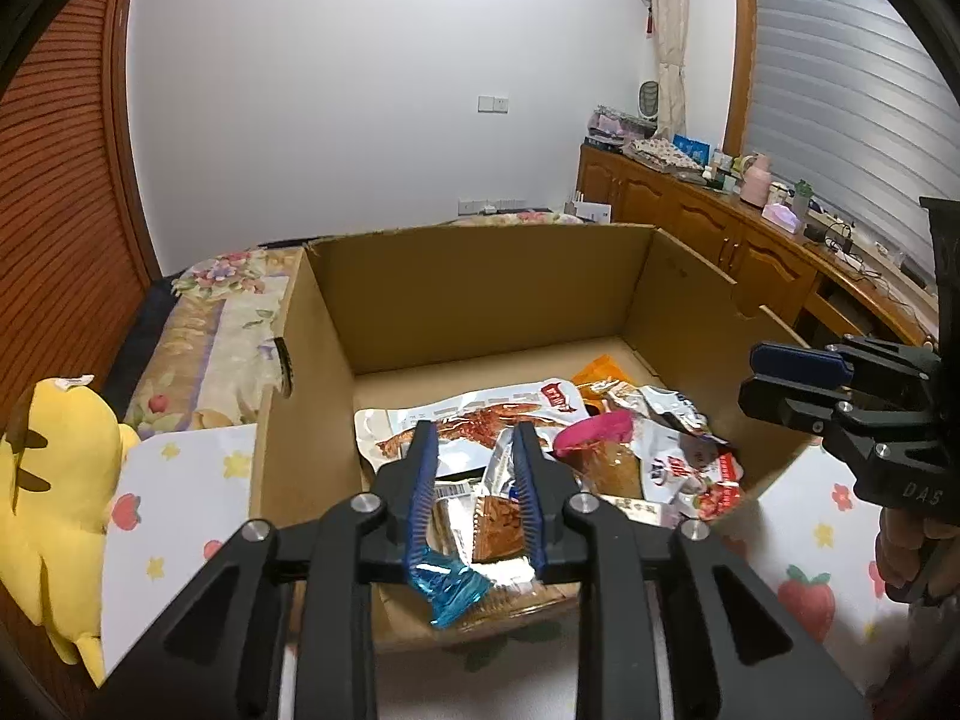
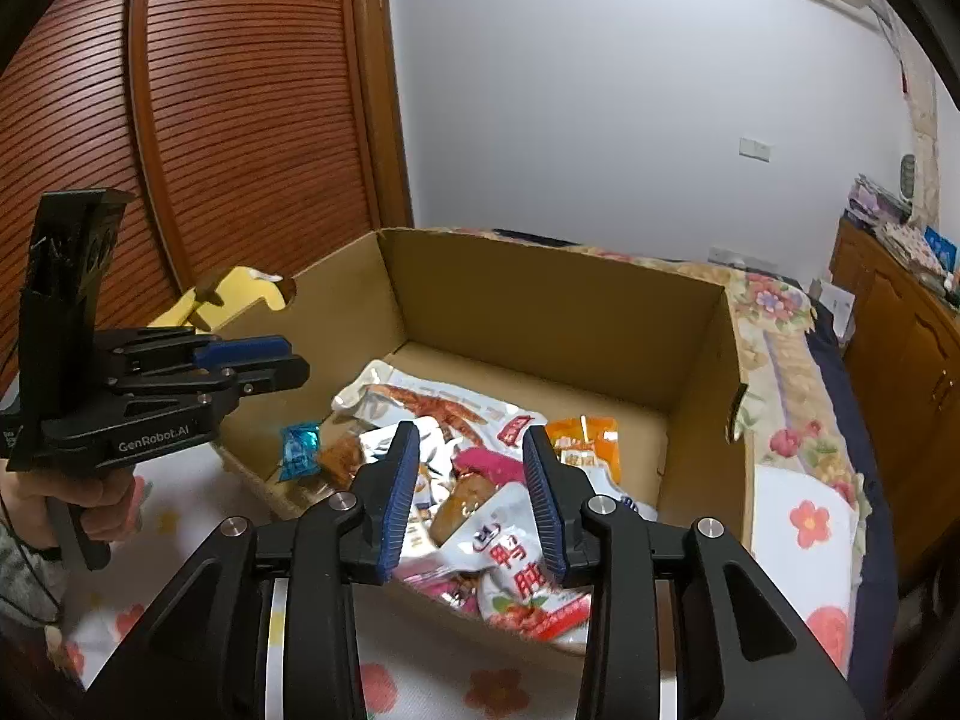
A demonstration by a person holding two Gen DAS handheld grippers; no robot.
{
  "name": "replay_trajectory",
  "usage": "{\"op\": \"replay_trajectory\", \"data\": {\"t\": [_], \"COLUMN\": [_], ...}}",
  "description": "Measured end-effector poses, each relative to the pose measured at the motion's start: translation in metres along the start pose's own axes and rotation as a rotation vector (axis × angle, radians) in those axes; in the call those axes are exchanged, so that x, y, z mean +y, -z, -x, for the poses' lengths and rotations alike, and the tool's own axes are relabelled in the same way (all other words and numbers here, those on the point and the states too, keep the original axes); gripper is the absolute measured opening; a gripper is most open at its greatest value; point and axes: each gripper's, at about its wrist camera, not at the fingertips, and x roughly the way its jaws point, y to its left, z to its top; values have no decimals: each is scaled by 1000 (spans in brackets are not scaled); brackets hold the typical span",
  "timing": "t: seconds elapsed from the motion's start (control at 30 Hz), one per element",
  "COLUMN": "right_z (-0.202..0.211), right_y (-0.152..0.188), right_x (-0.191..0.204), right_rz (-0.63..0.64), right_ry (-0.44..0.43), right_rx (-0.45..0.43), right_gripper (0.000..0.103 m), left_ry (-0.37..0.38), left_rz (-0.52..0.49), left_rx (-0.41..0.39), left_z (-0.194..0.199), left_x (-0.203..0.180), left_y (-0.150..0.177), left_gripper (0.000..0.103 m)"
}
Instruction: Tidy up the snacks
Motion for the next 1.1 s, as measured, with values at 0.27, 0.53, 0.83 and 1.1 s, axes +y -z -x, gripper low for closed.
{"op": "replay_trajectory", "data": {"t": [0.27,0.53,0.83,1.1], "right_z": [38,79,115,154], "right_y": [3,11,17,17], "right_x": [14,30,35,44], "right_rz": [-12,-35,-66,-82], "right_ry": [18,82,143,220], "right_rx": [-46,-110,-166,-224], "right_gripper": [46,89,103,103], "left_ry": [-26,-67,-119,-185], "left_rz": [-22,-37,-23,-31], "left_rx": [-49,-140,-168,-201], "left_z": [43,90,128,163], "left_x": [-17,-33,-43,-58], "left_y": [5,12,17,24], "left_gripper": [53,99,103,103]}}
